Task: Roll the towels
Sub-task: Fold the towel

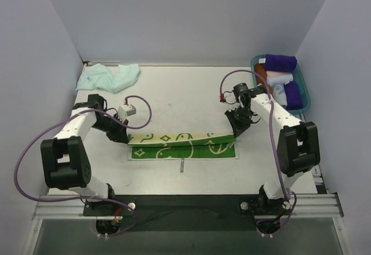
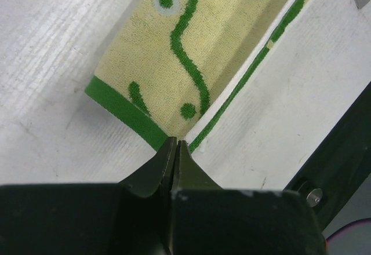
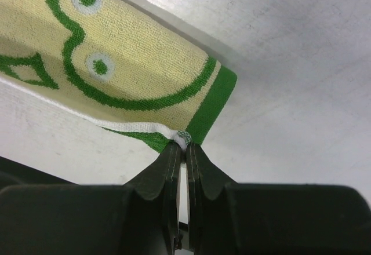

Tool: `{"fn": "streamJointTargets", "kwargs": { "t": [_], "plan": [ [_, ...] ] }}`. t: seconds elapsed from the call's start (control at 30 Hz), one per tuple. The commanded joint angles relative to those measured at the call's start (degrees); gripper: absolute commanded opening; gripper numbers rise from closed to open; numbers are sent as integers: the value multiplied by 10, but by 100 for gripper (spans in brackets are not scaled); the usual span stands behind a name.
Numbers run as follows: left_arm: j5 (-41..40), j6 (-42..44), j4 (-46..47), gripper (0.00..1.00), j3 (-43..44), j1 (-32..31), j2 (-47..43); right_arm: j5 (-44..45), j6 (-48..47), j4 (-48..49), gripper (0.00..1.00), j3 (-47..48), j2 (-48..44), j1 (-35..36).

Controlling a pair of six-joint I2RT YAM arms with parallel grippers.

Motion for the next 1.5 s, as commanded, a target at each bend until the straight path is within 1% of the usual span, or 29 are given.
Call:
{"fn": "streamJointTargets", "kwargs": {
  "t": [0.0, 0.07, 0.17, 0.2, 0.23, 0.27, 0.33, 0.53, 0.67, 0.8, 1.03, 1.27, 1.47],
  "plan": [
    [-13, 34, -34, 0, -2, -8, -15, 6, -12, -40, 0, -16, -19, 4],
    [-15, 35, -33, 0, -11, -14, -8, 4, -12, -32, 0, -28, -9, 6],
    [-26, 18, -20, 0, -21, -40, 3, 9, -9, -14, 0, -44, 10, 12],
    [-38, 12, -3, 0, -32, -53, 6, 9, -8, -9, 0, -47, 15, 13],
    [-45, -3, 8, 0, -38, -53, 10, 9, -6, -1, 0, -48, 26, 13],
    [-57, -12, 23, 0, -48, -74, 16, 10, -5, 3, 0, -48, 36, 15],
    [-71, -19, 36, 0, -60, -82, 26, 11, -5, 10, 0, -52, 47, 16],
    [-100, -20, 56, 0, -76, -82, 55, 14, -5, 17, 0, -51, 62, 20],
    [-106, -22, 62, 0, -77, -80, 55, 14, -5, 17, 0, -49, 61, 21],
    [-109, -29, 62, 0, -73, -80, 55, 14, -5, 14, 0, -48, 43, 21],
    [-102, -36, 62, 0, -69, -81, 49, 3, -9, -32, 0, -26, 2, 22],
    [-97, -41, 62, 0, -74, -81, 47, -8, -12, -38, 0, -60, -5, 24],
    [-99, -42, 65, 0, -76, -81, 49, -20, -12, -20, 0, -92, 27, 29]
  ]
}}
